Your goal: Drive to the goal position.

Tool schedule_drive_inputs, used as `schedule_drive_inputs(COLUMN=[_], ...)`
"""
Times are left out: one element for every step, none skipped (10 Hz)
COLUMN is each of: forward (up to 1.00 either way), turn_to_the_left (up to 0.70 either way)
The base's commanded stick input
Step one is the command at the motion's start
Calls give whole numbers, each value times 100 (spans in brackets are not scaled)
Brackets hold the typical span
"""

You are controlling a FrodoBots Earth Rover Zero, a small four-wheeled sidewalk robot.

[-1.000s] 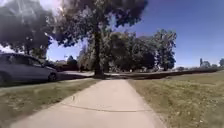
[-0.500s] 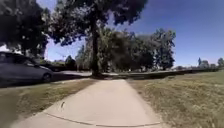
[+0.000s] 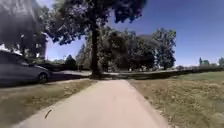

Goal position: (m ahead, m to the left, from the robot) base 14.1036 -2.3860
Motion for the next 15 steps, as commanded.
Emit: schedule_drive_inputs(forward=[85,85,85,85,85,85,85,85,64,8,0,0,0,0,0], turn_to_the_left=[-2,-2,-2,-2,-2,-2,-2,0,0,0,0,0,0,0,0])
